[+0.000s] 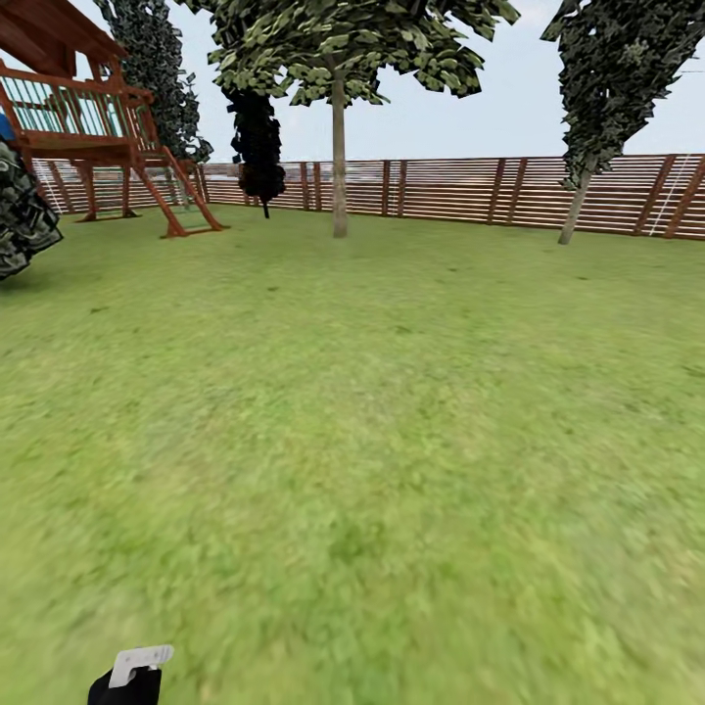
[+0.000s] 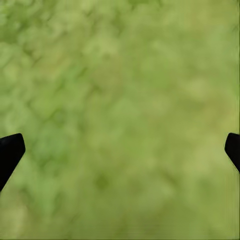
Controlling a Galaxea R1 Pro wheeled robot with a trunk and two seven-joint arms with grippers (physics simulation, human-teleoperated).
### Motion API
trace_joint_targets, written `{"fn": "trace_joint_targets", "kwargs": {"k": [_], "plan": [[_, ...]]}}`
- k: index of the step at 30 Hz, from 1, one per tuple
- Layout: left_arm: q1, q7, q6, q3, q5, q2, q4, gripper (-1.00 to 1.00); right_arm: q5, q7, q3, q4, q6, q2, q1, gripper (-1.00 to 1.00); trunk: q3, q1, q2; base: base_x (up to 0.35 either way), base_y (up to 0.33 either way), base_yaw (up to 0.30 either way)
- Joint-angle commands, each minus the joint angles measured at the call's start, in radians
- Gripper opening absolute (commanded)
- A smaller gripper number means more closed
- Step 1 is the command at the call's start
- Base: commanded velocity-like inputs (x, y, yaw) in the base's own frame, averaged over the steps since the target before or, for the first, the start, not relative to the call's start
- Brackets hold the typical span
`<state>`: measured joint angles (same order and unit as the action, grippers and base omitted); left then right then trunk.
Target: In the garden, pick up the pesticide atomizer on the floor and spray pesticide onto both trees until each tree trunk is fully covered.
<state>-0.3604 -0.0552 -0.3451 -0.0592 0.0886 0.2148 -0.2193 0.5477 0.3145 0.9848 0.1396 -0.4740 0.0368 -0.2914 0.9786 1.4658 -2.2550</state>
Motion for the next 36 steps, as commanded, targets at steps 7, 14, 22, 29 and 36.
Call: {"fn": "trace_joint_targets", "kwargs": {"k": [7,14,22,29,36], "plan": [[0.000,0.000,0.000,0.000,0.000,0.000,0.000,-1.00,0.000,0.000,0.000,0.000,0.000,0.000,0.000,1.00,0.000,0.000,0.000,0.338,0.000,0.000],[0.000,0.000,0.000,0.000,0.000,0.000,0.000,-1.00,0.000,0.000,0.000,0.000,0.000,0.000,0.000,1.00,0.000,0.000,0.000,0.338,0.000,0.000],[0.000,0.000,0.000,0.000,0.000,0.000,0.000,-1.00,0.000,0.000,0.000,0.000,0.000,0.000,0.000,1.00,0.000,0.000,0.000,0.338,0.000,0.000],[0.000,0.000,0.000,-0.001,0.000,0.000,0.000,-1.00,0.000,0.000,0.000,0.000,0.000,0.000,0.000,1.00,0.000,0.000,0.000,0.338,0.000,0.000],[0.000,0.000,0.000,-0.001,0.000,0.000,0.000,-1.00,0.000,0.000,0.000,0.000,0.000,0.000,0.000,1.00,0.000,0.000,0.000,0.338,0.000,0.000]]}}
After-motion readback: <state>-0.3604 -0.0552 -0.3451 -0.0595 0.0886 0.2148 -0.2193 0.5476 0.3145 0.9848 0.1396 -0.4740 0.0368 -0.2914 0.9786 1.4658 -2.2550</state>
